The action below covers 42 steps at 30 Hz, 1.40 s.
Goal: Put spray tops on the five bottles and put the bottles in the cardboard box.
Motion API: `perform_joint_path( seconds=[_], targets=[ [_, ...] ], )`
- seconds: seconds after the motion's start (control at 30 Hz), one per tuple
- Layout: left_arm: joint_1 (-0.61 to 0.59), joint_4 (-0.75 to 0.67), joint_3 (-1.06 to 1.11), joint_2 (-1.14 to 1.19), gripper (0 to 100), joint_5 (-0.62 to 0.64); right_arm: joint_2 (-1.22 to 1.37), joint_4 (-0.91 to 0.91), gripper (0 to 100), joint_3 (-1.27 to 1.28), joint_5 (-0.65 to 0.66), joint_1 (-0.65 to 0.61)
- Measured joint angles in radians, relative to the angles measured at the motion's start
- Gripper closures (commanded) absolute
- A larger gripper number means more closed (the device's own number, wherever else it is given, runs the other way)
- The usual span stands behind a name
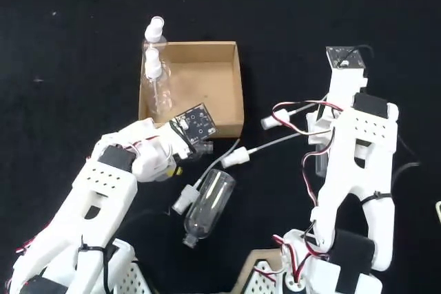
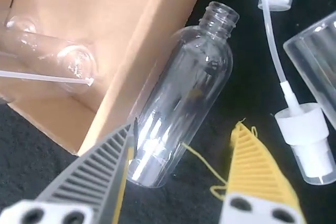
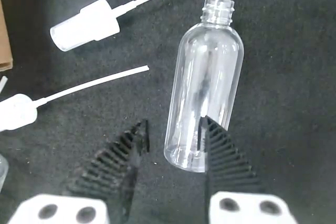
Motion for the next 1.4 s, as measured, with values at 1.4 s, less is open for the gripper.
perform_joint_path(
  seconds=[1.4],
  targets=[
    [-0.011,-0.087,-0.107,0.295,70,-0.095,0.0,0.0,84.7,0.0,0.0,0.0]
  ],
)
